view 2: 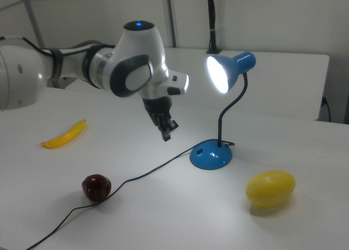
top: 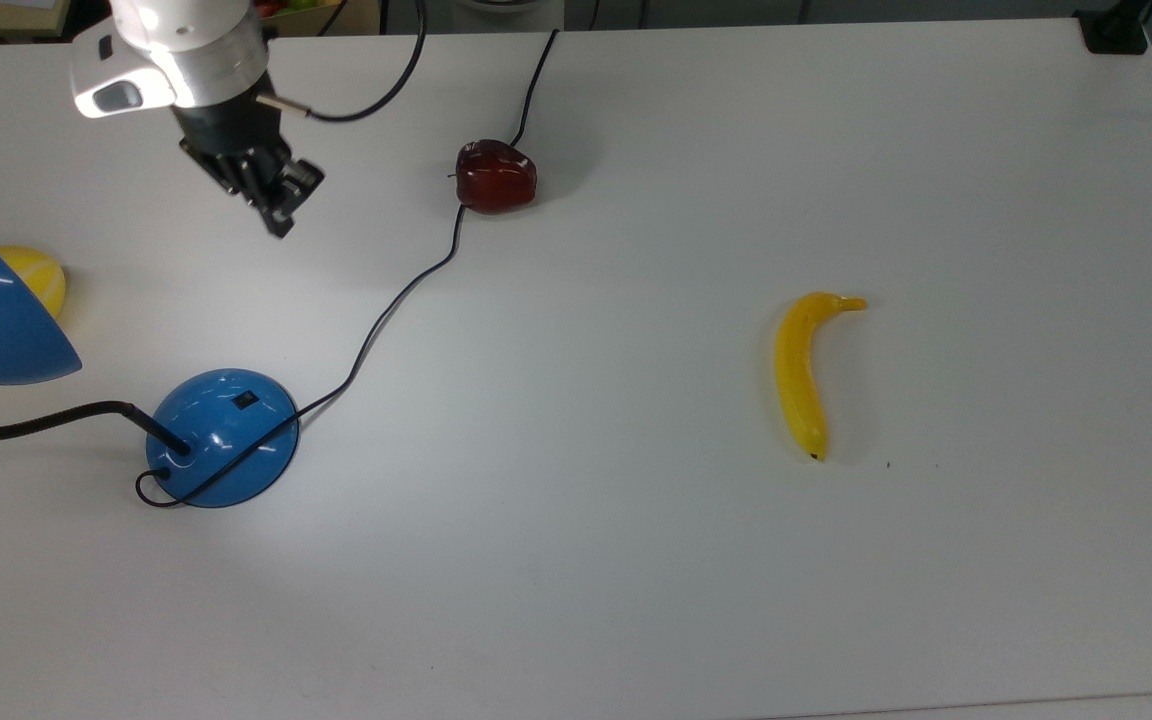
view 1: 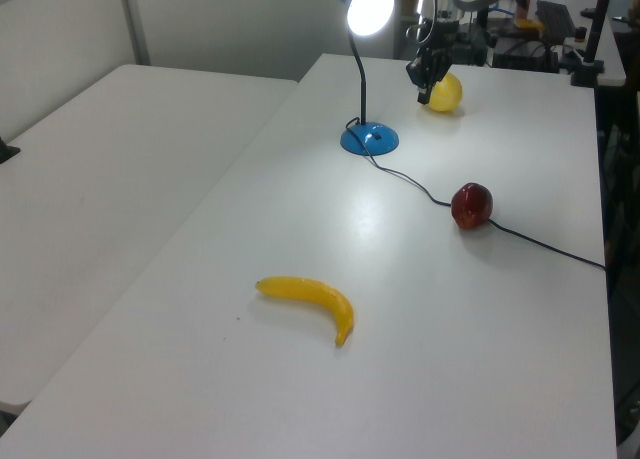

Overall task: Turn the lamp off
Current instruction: 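Move the gripper down toward the switch on the blue lamp base, then press down on the lamp base switch with the gripper fingertips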

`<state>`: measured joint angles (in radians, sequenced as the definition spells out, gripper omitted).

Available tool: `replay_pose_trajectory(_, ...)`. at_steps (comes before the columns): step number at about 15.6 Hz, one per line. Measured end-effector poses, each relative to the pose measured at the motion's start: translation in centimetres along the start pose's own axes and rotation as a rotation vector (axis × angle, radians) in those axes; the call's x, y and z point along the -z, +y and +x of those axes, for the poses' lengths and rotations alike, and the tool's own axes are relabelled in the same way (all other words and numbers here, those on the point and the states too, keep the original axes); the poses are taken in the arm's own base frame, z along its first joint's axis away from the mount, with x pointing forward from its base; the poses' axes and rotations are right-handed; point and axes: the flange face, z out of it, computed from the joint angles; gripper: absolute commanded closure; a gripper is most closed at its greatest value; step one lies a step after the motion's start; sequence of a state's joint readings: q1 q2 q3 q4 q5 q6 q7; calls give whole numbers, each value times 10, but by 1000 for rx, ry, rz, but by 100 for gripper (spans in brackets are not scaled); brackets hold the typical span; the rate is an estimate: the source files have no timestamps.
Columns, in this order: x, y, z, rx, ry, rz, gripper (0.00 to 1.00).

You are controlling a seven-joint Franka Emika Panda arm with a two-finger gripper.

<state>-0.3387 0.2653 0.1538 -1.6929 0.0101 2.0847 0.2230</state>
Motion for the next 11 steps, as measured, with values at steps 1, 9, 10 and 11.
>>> replay_pose_trajectory(1,-10,6,8,-31,37,9,100)
replay_pose_trajectory(9,-81,49,49,-165,234,13,100)
replay_pose_trajectory(10,-86,48,50,-170,241,17,100)
replay_pose_trajectory(11,-91,46,50,-176,246,20,100)
